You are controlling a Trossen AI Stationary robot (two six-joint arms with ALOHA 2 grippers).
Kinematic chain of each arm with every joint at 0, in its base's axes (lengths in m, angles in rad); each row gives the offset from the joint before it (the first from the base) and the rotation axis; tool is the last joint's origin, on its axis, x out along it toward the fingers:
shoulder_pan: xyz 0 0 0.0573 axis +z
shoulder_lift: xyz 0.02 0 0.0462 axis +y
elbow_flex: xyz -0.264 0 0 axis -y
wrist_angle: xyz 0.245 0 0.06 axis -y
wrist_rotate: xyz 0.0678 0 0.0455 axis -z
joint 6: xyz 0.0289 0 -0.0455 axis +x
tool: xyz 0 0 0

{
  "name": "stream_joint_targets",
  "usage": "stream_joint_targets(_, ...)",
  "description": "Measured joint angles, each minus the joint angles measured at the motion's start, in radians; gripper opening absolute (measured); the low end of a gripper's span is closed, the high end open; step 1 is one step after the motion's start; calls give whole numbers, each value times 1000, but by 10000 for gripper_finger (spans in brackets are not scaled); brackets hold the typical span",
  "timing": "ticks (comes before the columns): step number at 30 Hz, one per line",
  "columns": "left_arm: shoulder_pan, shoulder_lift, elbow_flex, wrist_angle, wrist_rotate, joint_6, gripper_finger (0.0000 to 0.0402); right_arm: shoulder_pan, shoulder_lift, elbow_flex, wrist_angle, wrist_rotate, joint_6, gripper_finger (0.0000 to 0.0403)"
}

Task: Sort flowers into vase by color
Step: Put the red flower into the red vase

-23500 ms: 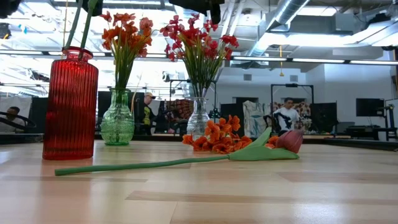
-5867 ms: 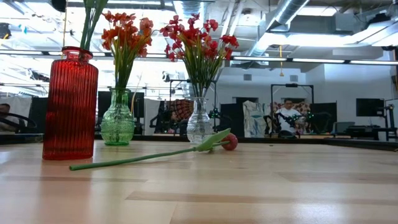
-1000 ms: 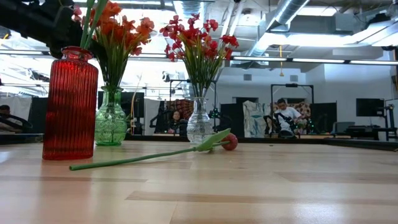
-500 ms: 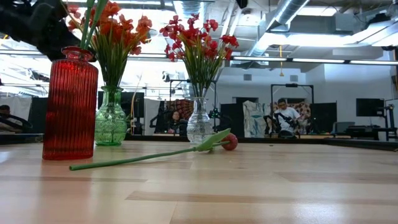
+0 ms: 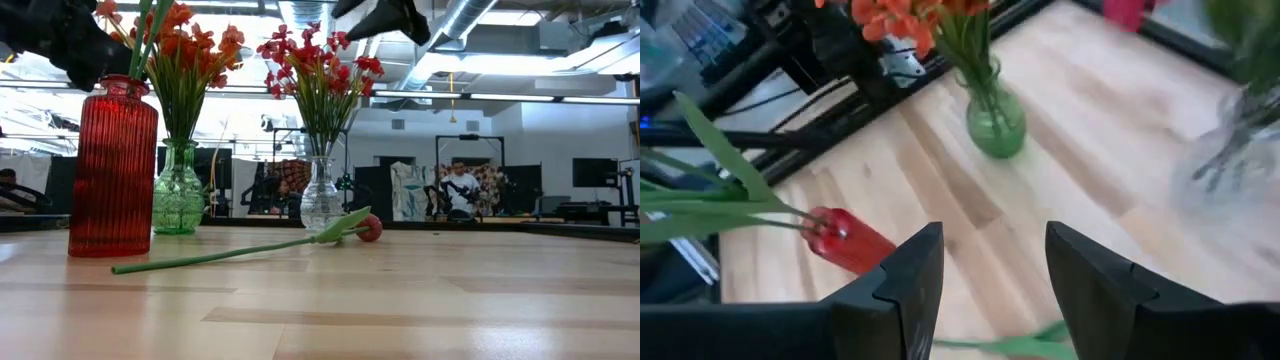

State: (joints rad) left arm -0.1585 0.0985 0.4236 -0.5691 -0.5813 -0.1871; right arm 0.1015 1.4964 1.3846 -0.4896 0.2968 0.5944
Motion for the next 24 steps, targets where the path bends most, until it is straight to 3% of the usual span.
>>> stream_joint_targets(9, 0, 1, 0, -31, 134, -109, 214, 29, 160, 1, -27, 17, 225, 203)
stream_joint_targets(17, 0, 1, 0, -48, 129, -123, 214, 52, 315, 1, -75, 11, 484, 203)
stream_joint_targets(24, 0, 2, 0, -49, 128, -124, 214, 70, 413, 1, -77, -64, 673, 203)
